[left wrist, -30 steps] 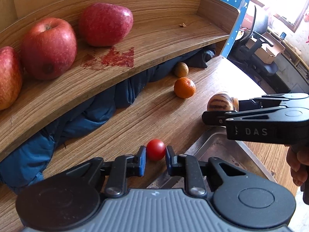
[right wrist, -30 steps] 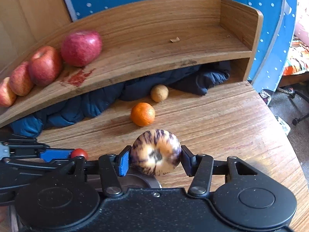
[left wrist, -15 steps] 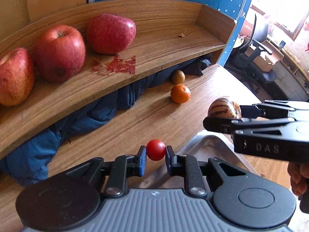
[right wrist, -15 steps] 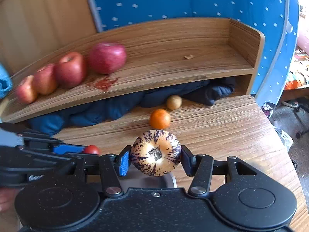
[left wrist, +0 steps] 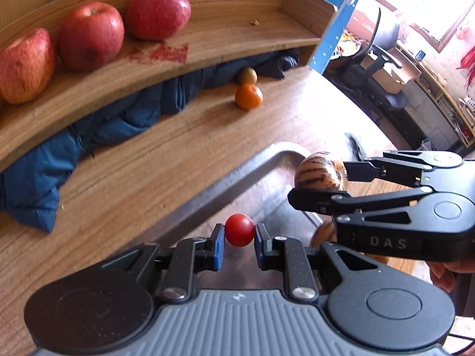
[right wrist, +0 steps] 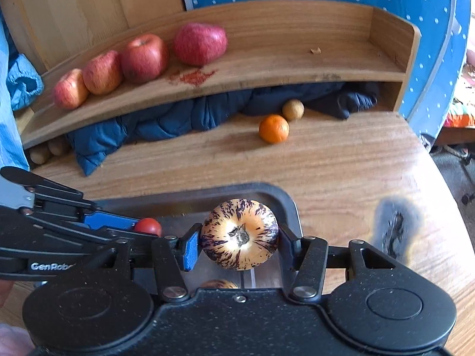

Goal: Organize fruits
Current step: 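Carry the tomato and pepino onto the tray and open both tools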

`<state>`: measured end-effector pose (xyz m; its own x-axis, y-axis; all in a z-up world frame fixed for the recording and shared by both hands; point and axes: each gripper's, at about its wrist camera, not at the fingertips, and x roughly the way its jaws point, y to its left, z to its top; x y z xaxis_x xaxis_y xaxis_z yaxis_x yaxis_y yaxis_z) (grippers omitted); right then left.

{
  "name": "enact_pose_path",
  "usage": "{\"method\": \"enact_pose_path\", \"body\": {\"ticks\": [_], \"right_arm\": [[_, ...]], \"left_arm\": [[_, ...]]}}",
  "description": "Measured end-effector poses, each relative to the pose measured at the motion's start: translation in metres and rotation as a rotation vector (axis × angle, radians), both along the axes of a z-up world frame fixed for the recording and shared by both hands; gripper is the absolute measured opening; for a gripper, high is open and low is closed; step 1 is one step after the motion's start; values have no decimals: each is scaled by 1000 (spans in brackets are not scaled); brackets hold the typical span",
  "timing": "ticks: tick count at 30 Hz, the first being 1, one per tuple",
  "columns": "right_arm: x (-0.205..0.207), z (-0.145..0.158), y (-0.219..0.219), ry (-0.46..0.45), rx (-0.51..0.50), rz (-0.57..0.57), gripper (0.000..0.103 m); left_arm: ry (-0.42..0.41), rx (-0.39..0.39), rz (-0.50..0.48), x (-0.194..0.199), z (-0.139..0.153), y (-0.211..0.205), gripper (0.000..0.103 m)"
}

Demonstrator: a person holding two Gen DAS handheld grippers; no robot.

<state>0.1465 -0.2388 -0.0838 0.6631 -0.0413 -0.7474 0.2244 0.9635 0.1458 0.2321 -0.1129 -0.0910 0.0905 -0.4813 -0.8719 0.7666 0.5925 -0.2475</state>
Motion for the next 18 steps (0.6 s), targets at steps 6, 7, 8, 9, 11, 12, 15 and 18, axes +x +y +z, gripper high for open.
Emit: {"method": "enact_pose_path", "body": {"ticks": [6, 7, 8, 9, 11, 12, 15, 18], "right_arm": [[-7, -5, -2, 10, 24, -30, 55], [-7, -5, -3, 9, 24, -33, 55], [-8, -5, -4, 5, 29, -35, 55], [-9, -5, -4, 2, 32, -36, 55], [-10, -5, -3, -6, 28, -37, 55], [-11, -5, -3, -10, 27, -37, 56], [-20, -2, -1, -33, 27, -39, 57], [-34, 3, 1, -57, 21, -42, 60]], "left_arm": [[26, 24, 4, -6, -5, 1, 23], [23, 29, 5, -7, -6, 0, 23], [19, 34, 4, -9, -6, 0, 24], [16, 40, 2, -9, -7, -1, 24], [12, 52, 1, -11, -9, -3, 25], [8, 59, 2, -12, -10, -4, 26], [-6, 68, 4, -16, -9, -6, 34], [-29, 75, 15, -24, -5, -5, 44]]}}
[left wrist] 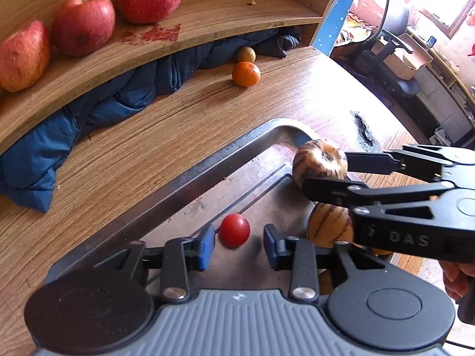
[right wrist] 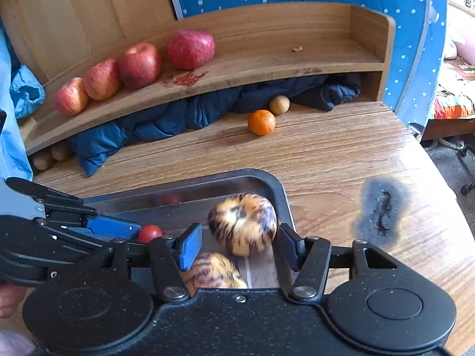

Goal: Organize fruits
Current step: 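Carry the tomato and pepino onto the tray and open both tools, then move both open tools toward the mandarin and brown kiwi beneath the shelf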

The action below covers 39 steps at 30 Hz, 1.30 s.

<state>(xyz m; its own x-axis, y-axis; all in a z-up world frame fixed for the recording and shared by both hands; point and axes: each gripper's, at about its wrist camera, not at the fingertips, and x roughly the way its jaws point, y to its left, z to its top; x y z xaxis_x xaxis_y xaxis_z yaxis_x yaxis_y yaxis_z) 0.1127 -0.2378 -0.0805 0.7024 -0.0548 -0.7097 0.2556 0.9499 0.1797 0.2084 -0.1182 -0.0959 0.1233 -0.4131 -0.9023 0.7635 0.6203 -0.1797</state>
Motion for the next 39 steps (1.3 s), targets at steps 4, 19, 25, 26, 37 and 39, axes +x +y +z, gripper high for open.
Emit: {"method": "enact_pose_path", "body": {"ticks": [4, 19, 25, 26, 37, 39], "right_arm": [[-22, 8, 1, -29, -4, -15, 66], [-114, 26, 22, -101, -31, 10, 101], [-131, 22, 37, -81, -18, 30, 102], [-133, 21, 40, -77, -15, 35, 102], [-139, 14, 60, -35, 20, 71, 102], [-137, 14, 60, -31, 28, 72, 102]], "left_arm": [[-39, -7, 20, -14, 11, 4, 62], [-123, -60, 215, -81, 50, 60, 102], [-135, -31, 270, -105, 55, 93, 102], [-135, -23, 276, -109, 55, 99, 102], [-115, 43, 339, -120, 56, 133, 102], [-114, 50, 343, -118, 57, 132, 102]]}}
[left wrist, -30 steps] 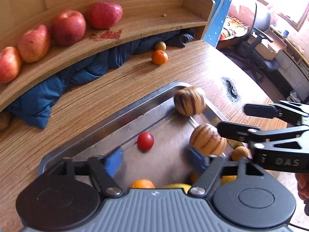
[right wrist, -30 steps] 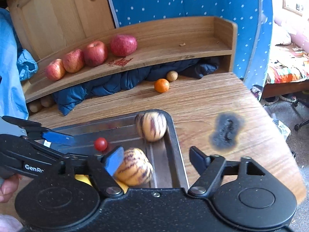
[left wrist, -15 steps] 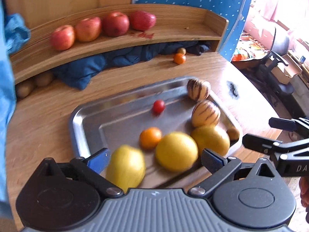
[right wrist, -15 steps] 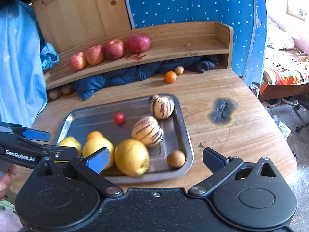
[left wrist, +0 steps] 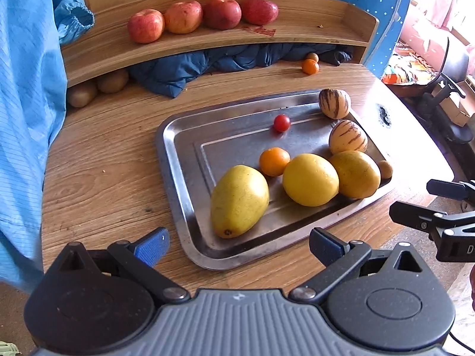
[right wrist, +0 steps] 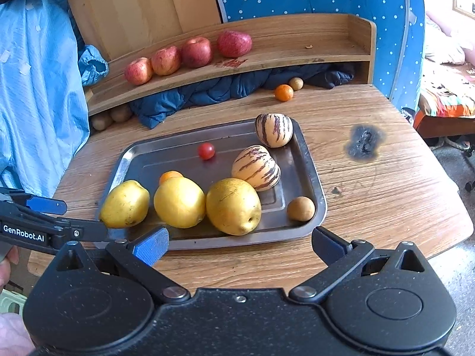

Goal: Organize fruits
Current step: 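Move both open tools toward the mandarin and brown kiwi beneath the shelf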

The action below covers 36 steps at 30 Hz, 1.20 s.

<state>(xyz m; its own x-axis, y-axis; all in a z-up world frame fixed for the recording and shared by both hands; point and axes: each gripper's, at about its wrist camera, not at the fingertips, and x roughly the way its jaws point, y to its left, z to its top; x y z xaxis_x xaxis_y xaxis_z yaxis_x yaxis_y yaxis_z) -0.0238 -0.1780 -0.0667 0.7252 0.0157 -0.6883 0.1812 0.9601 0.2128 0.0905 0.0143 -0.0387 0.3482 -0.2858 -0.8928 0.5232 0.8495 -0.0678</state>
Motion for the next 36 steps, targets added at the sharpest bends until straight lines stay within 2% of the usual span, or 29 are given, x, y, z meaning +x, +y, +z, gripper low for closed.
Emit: {"method": "enact_pose_path", "body": {"ticks": [8, 18, 26, 31, 34, 36], "right_arm": [[23, 1, -17, -5, 6, -17, 102], [70, 8, -74, -5, -62, -89, 102], [124, 13, -134, -2, -39, -168, 102], [166, 9, -159, -9, -5, -187, 102], [191, 5, -167, -6, 4, -171, 101], [207, 1, -170, 12, -5, -159, 96]], "left_arm": [[-15, 0, -10, 29, 3, -21, 102], [-13, -54, -48, 100, -2, -93, 102], [-69, -89, -172, 148, -12, -158, 102], [-147, -101, -310, 162, -21, -192, 102], [-141, -108, -378, 172, -30, -208, 102], [-128, -118, -414, 178, -36, -216, 102]]}}
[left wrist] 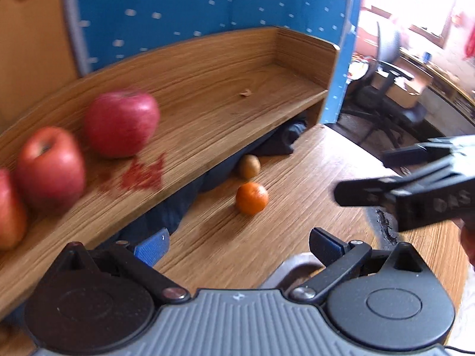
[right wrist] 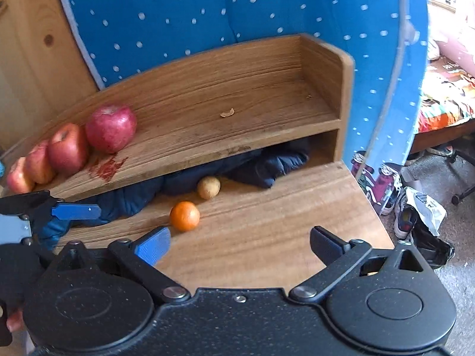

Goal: Organize fruits
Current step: 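Move both open tools toward the mandarin and brown kiwi beneath the shelf, then grasp the mandarin with the left tool while the right tool grasps the brown kiwi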

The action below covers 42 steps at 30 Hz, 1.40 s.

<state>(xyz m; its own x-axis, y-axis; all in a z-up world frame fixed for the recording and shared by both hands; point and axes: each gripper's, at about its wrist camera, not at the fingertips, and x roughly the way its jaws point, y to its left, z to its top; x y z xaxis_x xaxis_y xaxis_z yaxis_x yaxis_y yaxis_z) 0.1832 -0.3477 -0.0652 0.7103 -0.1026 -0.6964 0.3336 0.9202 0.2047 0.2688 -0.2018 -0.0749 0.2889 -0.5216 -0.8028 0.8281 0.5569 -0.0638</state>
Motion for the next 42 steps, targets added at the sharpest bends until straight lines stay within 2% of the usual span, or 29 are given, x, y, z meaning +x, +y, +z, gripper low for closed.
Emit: {"method": "enact_pose_path", "body": {"ticks": [4, 9, 13, 17, 23, 30, 35, 37, 42], "right_arm": [[28, -8, -2, 27, 0, 37, 88], [56, -12, -1, 46, -16, 104, 77], [74, -14, -2, 56, -25, 136, 71], [86, -18, -3, 69, -30, 148, 60], [95, -21, -2, 68, -20, 175, 51], [102, -29, 3, 80, -14, 172, 40], [107, -34, 5, 89, -3, 168, 30], [104, -36, -1, 86, 1, 162, 30], [92, -37, -1, 81, 15, 153, 30]], "left_arm": [[38, -12, -43, 12, -13, -11, 102], [98, -58, -40, 24, -24, -16, 96], [120, -61, -45, 30, -30, -21, 88], [118, -57, -57, 32, -36, -26, 78], [114, -64, -53, 33, -39, -31, 65], [103, -64, -85, 32, -40, -43, 59], [83, -45, -67, 32, -42, -51, 45], [82, -41, -56, 34, -43, -53, 38], [90, -42, -47, 36, -42, -48, 36]]}}
